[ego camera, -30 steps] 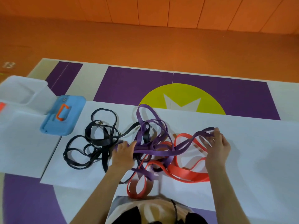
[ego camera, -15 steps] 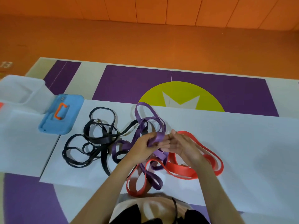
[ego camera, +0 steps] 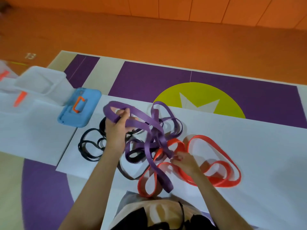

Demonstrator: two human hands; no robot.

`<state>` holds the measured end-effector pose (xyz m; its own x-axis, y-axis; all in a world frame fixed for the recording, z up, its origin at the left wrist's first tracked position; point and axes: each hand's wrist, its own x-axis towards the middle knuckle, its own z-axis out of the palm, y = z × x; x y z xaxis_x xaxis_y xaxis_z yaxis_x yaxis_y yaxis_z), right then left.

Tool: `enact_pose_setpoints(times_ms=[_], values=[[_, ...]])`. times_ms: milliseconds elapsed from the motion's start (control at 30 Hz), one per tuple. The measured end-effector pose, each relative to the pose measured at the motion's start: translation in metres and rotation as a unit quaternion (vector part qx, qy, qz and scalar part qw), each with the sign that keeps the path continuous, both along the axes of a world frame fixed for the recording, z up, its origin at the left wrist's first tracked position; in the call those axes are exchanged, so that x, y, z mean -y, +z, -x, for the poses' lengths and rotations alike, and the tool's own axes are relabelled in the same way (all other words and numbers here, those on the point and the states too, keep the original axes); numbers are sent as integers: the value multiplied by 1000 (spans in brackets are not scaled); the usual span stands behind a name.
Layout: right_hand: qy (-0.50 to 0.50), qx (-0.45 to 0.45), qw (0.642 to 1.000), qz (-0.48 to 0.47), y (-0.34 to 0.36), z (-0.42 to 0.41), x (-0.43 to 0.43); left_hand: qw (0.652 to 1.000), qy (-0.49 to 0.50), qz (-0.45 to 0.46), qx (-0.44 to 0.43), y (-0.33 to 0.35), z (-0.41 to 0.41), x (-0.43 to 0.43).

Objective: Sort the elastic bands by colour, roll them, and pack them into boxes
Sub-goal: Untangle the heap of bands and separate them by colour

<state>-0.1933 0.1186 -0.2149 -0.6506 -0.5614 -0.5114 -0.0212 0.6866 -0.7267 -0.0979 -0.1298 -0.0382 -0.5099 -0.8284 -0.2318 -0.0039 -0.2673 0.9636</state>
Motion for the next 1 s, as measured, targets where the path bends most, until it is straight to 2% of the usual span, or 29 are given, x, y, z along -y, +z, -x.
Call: enact_pose_setpoints(times_ms=[100,200,267,433,567,700,767,867,933,1000], values=[[0,-54,998,-21,1,1,3,997,73,19,-21,16,-2,23],[-9,-50,998,-22,1,6,0,986,156,35,-43,16,-12,49],[23,-34,998,-42,-3,4,-6,984,175,44,-12,3,-20,67],[99,-19,992,-76,-5,-3,-13,980,55,30,190,-52,-34,77],[110,-46,990,-77,0,-4,-9,970,-29,-9,242,-95,-49,49],[215,-111,962,-126,-4,-13,-6,925,-131,6,357,-133,-51,5],[244,-122,949,-156,-4,-16,-4,910,-153,-18,385,-145,-52,-23],[223,-153,947,-175,-3,-20,0,906,-202,-32,371,-160,-65,-64],[180,-173,950,-186,-1,-21,-3,889,-221,11,401,-170,-76,-81],[131,-194,952,-196,-2,-20,-10,892,-191,42,406,-172,-80,-82]])
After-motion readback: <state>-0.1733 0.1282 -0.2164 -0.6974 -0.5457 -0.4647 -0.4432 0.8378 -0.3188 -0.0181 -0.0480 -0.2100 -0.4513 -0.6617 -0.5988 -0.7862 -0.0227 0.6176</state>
